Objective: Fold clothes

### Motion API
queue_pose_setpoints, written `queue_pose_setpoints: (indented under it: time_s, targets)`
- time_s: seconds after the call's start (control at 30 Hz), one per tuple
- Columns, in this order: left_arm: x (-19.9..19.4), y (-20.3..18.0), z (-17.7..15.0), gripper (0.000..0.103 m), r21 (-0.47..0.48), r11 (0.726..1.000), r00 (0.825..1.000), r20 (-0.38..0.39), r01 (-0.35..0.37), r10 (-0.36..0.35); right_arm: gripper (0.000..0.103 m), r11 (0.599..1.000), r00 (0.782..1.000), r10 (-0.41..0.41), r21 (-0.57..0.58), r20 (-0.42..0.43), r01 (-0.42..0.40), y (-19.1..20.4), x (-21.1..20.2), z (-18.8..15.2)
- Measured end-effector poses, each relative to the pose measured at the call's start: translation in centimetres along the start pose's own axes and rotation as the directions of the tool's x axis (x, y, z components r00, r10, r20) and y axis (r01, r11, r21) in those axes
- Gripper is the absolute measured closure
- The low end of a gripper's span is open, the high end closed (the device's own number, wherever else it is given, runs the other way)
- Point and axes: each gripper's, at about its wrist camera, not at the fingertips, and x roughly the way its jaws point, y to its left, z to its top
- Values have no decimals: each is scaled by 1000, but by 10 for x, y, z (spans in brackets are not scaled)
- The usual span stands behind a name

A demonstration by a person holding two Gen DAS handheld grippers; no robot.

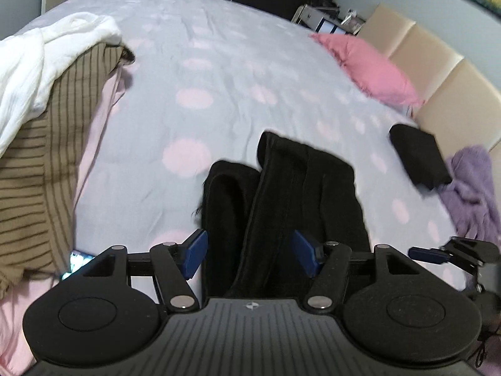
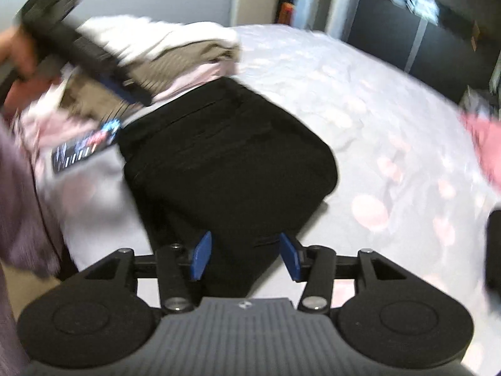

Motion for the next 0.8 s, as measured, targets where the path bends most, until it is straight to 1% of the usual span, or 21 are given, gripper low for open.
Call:
queue_pose_setpoints:
  time_s: [0.07,0.17,0.27,0.33,0.4,0.5,0.53,0.63,0.67,0.7,0.8]
  targets:
    - [3,0,5,41,-6,1000,1000,4,0,0,36,993,999,29,111,-16,-27,-25,5,8]
    - [6,0,12,41,-14,1000,1000,10,0,0,36,972,996,73,227,-43,-61,-54,15,18]
    - [11,1,20,41,-24,1000,1000,14,-2,3,36,955,994,91,290,-61,-70,-73,28,23]
    - [20,8,20,40,-43,999,1000,-7,-23,23,36,938,991,110,337,-72,-79,-83,39,24]
    - [28,16,18,29,-73,997,999,-25,-33,31,36,909,986,145,403,-77,-102,-92,49,21]
    - [40,31,13,20,-130,991,998,-54,-25,18,36,845,974,218,511,-59,-159,-106,62,15]
    - [44,36,11,20,-149,989,998,-65,-22,13,36,825,971,234,539,-55,-168,-110,66,14]
    - [55,50,9,17,-217,976,995,-99,9,-31,36,791,963,263,584,-60,-180,-116,81,13]
    - [58,53,8,13,-228,974,994,-104,19,-44,36,781,960,273,597,-62,-183,-118,86,13]
    - [61,56,7,7,-239,971,992,-109,29,-57,36,770,957,284,610,-63,-188,-119,91,13]
    - [70,66,5,1,-271,961,988,-123,59,-96,36,729,944,324,651,-57,-211,-121,106,13]
